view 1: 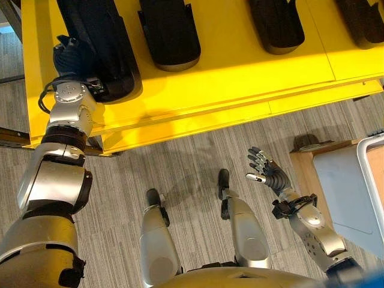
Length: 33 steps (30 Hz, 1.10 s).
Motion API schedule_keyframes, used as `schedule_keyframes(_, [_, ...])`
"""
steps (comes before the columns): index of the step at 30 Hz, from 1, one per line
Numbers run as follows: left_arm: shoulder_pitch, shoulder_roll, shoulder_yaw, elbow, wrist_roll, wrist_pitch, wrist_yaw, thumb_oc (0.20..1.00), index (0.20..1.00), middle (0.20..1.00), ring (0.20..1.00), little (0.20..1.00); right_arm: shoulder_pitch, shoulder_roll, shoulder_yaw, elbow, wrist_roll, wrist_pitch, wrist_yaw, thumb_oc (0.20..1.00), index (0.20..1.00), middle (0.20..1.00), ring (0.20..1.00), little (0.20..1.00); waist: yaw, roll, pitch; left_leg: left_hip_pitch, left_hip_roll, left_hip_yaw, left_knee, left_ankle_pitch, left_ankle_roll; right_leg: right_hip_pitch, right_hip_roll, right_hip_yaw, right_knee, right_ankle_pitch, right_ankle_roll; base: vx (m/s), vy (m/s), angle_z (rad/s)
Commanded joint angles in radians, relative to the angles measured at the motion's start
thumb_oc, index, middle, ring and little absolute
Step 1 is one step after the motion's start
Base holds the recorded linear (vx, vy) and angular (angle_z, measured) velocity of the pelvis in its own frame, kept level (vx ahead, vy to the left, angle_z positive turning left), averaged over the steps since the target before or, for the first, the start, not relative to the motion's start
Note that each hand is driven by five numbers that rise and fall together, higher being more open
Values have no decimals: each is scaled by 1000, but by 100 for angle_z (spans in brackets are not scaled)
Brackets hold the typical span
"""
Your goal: Move parts from the plastic box to the shelf.
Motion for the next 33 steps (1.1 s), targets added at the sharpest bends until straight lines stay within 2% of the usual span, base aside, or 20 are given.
schedule_keyframes(1, [-90, 79, 9, 36, 18, -46, -3, 200, 200, 200, 200, 200, 57, -56, -12, -88, 34, -31, 15, 1000, 1000, 1000, 1000, 1000, 11, 0, -85, -36, 23, -10, 40, 10, -9, 5, -74, 27, 66, -51, 94, 0, 0, 0])
schedule_keyframes(16, [-117, 96, -13, 44, 27, -44, -5, 200, 200, 200, 200, 200, 78, -65, -29, -97, 44, -31, 29, 1000, 1000, 1000, 1000, 1000, 11, 3, -93, -69, 17, -13, 53, 7, -2, -29, -79, 33, 78, -47, 94, 6, 0, 0])
schedule_keyframes(17, [-116, 98, -14, 45, 26, -43, -7, 200, 200, 200, 200, 200, 79, -68, -28, -96, 43, -30, 31, 1000, 1000, 1000, 1000, 1000, 14, 8, -96, -58, 24, -17, 58, -19, -9, -20, -74, 34, 86, -67, 99, 89, 9, -1])
schedule_keyframes(19, [-118, 103, -14, 43, 27, -44, -8, 200, 200, 200, 200, 200, 81, -73, -32, -98, 41, -29, 36, 1000, 1000, 1000, 1000, 1000, 15, 10, -98, -60, 25, -17, 59, -20, -9, -25, -74, 35, 89, -69, 98, 43, 9, -5])
schedule_keyframes(20, [-117, 105, -14, 44, 27, -42, -10, 200, 200, 200, 200, 200, 84, -75, -33, -97, 41, -30, 37, 1000, 1000, 1000, 1000, 1000, 16, 11, -99, -63, 26, -17, 60, -20, -9, -26, -73, 35, 89, -70, 98, -79, -1, -7])
schedule_keyframes(21, [-119, 110, -14, 45, 30, -41, -13, 200, 200, 200, 200, 200, 84, -77, -35, -97, 41, -30, 38, 1000, 1000, 1000, 1000, 1000, 15, 7, -97, -77, 21, -15, 58, 5, -2, -37, -77, 35, 83, -50, 92, -79, -7, -6])
schedule_keyframes(27, [-131, 134, -27, 50, 52, -34, -19, 200, 200, 200, 200, 200, 87, -83, -42, -97, 40, -30, 47, 1000, 1000, 1000, 1000, 1000, 19, 11, -103, -87, 23, -19, 56, 9, -4, -39, -78, 28, 83, -49, 93, 0, -1, 0])
schedule_keyframes(28, [-131, 137, -30, 62, 58, -27, -25, 200, 200, 200, 200, 200, 89, -84, -41, -96, 41, -29, 50, 1000, 1000, 1000, 1000, 1000, 21, 16, -106, -75, 28, -24, 57, -15, -10, -31, -74, 28, 90, -69, 99, 78, 10, 0])
schedule_keyframes(29, [-138, 148, -40, 77, 85, -14, -31, 200, 200, 200, 200, 200, 88, -86, -42, -94, 43, -28, 51, 1000, 1000, 1000, 1000, 1000, 22, 17, -105, -77, 27, -25, 58, -14, -10, -32, -74, 27, 91, -69, 100, 0, 0, 0])
schedule_keyframes(30, [-148, 151, -48, 78, 91, -11, -31, 200, 200, 200, 200, 200, 86, -85, -44, -95, 45, -28, 52, 1000, 1000, 1000, 1000, 1000, 20, 12, -103, -93, 21, -23, 58, 12, -2, -43, -79, 26, 86, -49, 94, -83, 9, -2])
schedule_keyframes(33, [-168, 167, -67, 92, 110, -2, -47, 200, 200, 200, 200, 200, 87, -90, -49, -97, 50, -25, 60, 1000, 1000, 1000, 1000, 1000, 24, 12, -101, -94, 20, -24, 60, 10, -1, -41, -79, 24, 85, -47, 96, -24, 1, 2])
